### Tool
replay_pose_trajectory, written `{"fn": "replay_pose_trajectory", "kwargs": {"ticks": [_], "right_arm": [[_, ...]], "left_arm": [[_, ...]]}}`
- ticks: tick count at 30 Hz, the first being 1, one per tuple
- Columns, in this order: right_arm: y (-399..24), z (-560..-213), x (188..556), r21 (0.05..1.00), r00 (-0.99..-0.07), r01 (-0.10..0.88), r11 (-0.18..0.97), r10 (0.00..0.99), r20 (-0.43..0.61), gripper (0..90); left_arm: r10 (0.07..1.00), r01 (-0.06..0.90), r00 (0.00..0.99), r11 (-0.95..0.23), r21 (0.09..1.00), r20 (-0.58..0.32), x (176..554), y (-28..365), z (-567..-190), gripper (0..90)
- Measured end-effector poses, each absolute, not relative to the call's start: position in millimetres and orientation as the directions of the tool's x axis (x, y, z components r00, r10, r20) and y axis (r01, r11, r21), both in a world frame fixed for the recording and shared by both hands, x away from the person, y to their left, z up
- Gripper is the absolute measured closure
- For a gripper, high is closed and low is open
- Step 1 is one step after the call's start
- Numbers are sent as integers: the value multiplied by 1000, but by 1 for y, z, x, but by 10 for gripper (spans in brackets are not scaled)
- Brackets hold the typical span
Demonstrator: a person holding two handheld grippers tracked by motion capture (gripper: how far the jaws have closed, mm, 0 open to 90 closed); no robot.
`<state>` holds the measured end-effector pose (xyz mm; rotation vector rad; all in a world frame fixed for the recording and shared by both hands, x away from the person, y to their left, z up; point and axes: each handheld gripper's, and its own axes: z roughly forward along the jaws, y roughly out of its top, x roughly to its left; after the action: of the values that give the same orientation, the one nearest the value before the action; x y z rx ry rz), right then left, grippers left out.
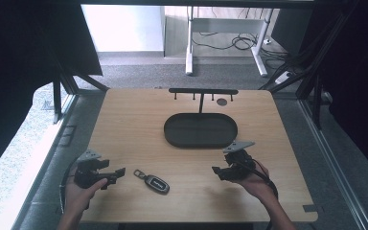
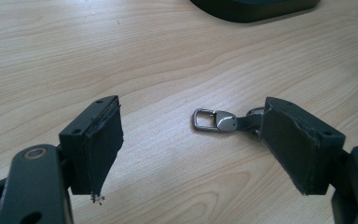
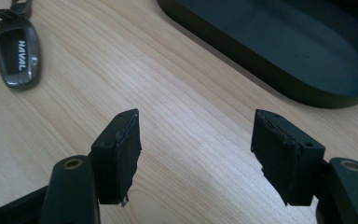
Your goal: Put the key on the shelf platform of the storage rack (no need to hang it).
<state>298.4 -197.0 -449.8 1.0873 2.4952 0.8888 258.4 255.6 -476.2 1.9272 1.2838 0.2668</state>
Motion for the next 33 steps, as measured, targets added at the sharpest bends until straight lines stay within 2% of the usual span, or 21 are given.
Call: {"fn": "replay_pose_trajectory", "kwargs": {"ticks": [33], "right_arm": [[-140,-439,311,575,-775,491,654,630,-55,330]], "left_arm": [[854,690,459,-171,703,-243,259,257,-476,214]]}}
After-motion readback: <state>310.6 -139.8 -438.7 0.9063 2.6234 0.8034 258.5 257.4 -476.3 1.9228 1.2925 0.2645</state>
